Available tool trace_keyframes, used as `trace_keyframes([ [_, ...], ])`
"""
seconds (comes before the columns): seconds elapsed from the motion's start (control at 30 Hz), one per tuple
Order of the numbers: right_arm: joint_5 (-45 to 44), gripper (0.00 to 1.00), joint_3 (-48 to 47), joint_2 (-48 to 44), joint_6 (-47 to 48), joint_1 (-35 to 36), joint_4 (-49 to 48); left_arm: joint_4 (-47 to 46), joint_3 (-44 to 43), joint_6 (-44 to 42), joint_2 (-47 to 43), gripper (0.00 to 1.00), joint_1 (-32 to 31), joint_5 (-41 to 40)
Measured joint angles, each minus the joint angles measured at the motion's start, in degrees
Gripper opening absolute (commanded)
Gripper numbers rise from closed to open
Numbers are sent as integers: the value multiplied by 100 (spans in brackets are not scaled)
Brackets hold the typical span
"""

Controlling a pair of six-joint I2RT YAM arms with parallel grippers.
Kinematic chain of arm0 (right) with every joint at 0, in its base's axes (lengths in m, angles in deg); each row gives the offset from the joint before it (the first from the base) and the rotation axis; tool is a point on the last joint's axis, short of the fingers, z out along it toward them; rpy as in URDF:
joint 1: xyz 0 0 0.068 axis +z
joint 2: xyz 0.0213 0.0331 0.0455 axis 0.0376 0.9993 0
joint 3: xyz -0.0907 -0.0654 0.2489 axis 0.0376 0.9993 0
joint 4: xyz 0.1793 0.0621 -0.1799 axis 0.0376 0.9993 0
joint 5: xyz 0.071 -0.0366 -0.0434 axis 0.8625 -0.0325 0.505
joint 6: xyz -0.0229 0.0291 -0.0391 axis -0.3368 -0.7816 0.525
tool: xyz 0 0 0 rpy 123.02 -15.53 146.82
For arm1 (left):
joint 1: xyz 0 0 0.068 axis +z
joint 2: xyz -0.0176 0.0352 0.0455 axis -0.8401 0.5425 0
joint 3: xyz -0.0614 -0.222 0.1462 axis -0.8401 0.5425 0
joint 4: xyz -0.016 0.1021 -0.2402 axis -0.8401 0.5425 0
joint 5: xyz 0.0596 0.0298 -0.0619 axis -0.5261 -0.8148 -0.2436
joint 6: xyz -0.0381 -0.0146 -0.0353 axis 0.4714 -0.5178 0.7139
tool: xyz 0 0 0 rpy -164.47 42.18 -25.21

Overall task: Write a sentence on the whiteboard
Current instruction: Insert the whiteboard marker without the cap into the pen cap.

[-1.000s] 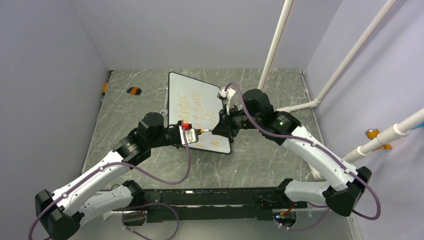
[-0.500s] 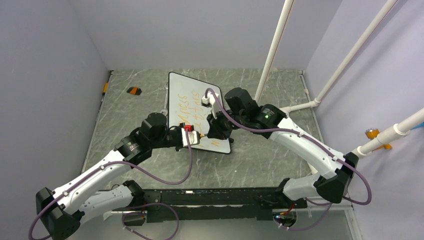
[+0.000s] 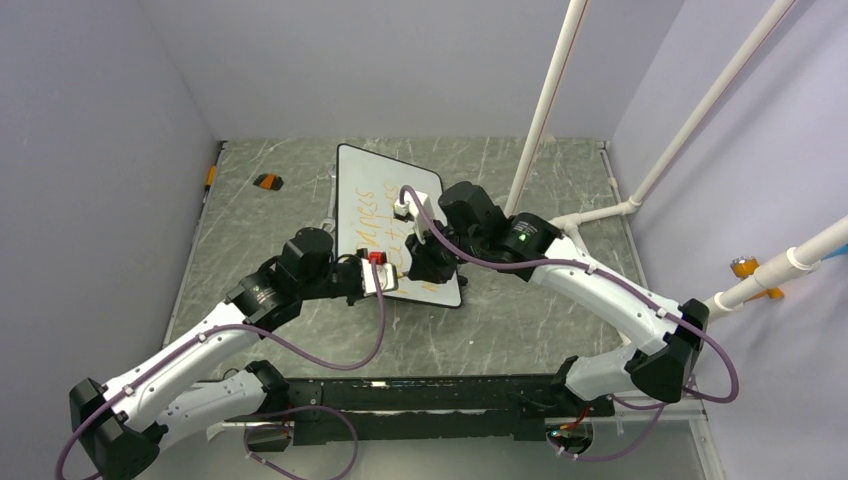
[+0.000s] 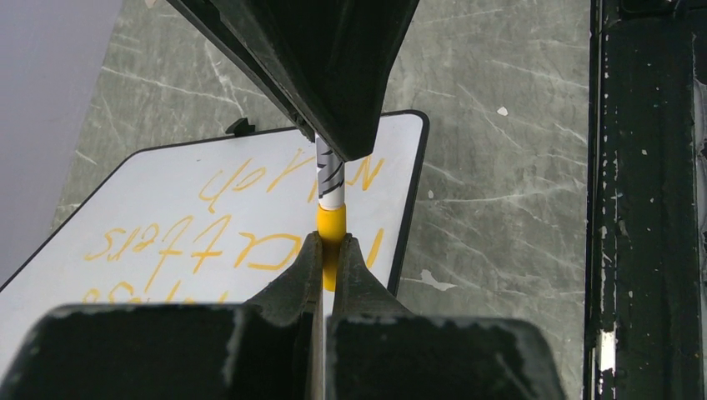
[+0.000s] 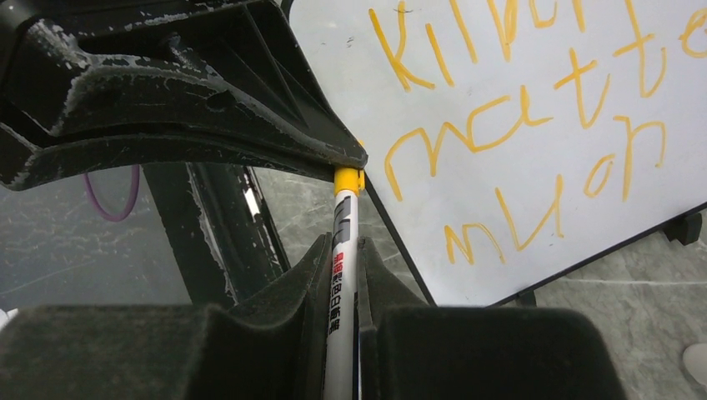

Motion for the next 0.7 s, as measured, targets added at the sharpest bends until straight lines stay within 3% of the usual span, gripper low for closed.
trace_keyframes([
  [0.7, 243, 0, 752, -264, 859, 509, -374, 870, 0, 48, 63, 0, 238, 1287],
])
